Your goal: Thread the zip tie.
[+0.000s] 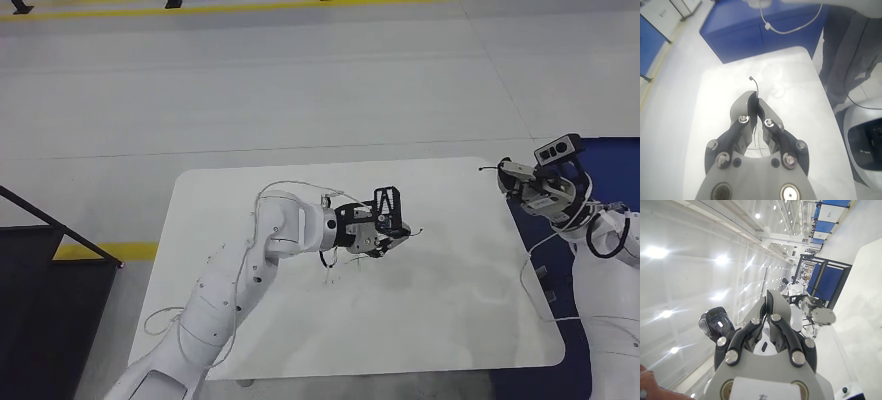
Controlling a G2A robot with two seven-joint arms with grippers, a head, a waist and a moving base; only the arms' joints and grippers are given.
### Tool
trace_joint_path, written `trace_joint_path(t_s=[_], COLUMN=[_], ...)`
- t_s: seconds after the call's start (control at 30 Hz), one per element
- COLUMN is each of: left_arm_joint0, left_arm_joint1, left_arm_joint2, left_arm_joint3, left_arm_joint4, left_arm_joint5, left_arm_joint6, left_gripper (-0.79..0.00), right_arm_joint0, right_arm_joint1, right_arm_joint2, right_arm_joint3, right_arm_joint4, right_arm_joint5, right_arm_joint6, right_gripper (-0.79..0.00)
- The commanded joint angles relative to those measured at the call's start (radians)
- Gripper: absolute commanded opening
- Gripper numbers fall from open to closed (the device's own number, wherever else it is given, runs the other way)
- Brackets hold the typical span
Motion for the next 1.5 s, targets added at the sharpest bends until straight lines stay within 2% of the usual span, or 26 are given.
trace_joint_path(t_s=[0.0, 0.57, 0.63, 0.7, 0.83, 0.93, 1.23, 1.27, 1.37, 1.47], left_arm_joint0=[0.029, 0.033, 0.067, 0.104, 0.177, 0.206, 0.206, 0.212, 0.232, 0.236], left_arm_joint1=[0.009, 0.009, 0.008, 0.012, 0.013, 0.004, 0.004, 0.003, -0.004, -0.023], left_arm_joint2=[-0.006, -0.009, -0.056, -0.108, -0.176, -0.174, -0.174, -0.172, -0.143, -0.078], left_arm_joint3=[-0.012, -0.014, -0.034, -0.054, -0.063, -0.021, -0.021, -0.029, -0.059, -0.031], left_arm_joint4=[0.038, 0.027, -0.086, -0.162, -0.177, -0.131, -0.131, -0.143, -0.101, -0.116], left_arm_joint5=[0.0, 0.009, 0.073, 0.089, 0.155, 0.263, 0.263, 0.273, 0.375, 0.448], left_arm_joint6=[0.045, 0.057, 0.181, 0.32, 0.619, 0.803, 0.803, 0.807, 0.83, 0.917], left_gripper=[-0.785, -0.785, -0.785, -0.785, -0.785, -0.785, -0.785, -0.785, -0.785, -0.785], right_arm_joint0=[0.0, 0.0, -0.02, -0.057, -0.121, -0.157, -0.157, -0.161, -0.209, -0.253], right_arm_joint1=[0.0, 0.0, -0.004, -0.013, -0.029, -0.042, -0.042, -0.043, -0.052, -0.06], right_arm_joint2=[0.0, 0.0, -0.016, -0.04, -0.094, -0.127, -0.127, -0.124, -0.154, -0.187], right_arm_joint3=[0.001, 0.001, -0.042, -0.069, -0.08, -0.104, -0.104, -0.128, -0.191, -0.236], right_arm_joint4=[0.0, 0.0, -0.005, -0.032, -0.042, -0.019, -0.019, -0.025, -0.048, -0.048], right_arm_joint5=[-0.003, -0.003, -0.036, -0.154, -0.314, -0.406, -0.406, -0.438, -0.556, -0.607], right_arm_joint6=[-0.009, -0.009, -0.059, -0.115, -0.18, -0.224, -0.224, -0.24, -0.259, -0.277], right_gripper=[-0.785, -0.785, -0.785, -0.785, -0.785, -0.785, -0.785, -0.785, -0.785, -0.785])
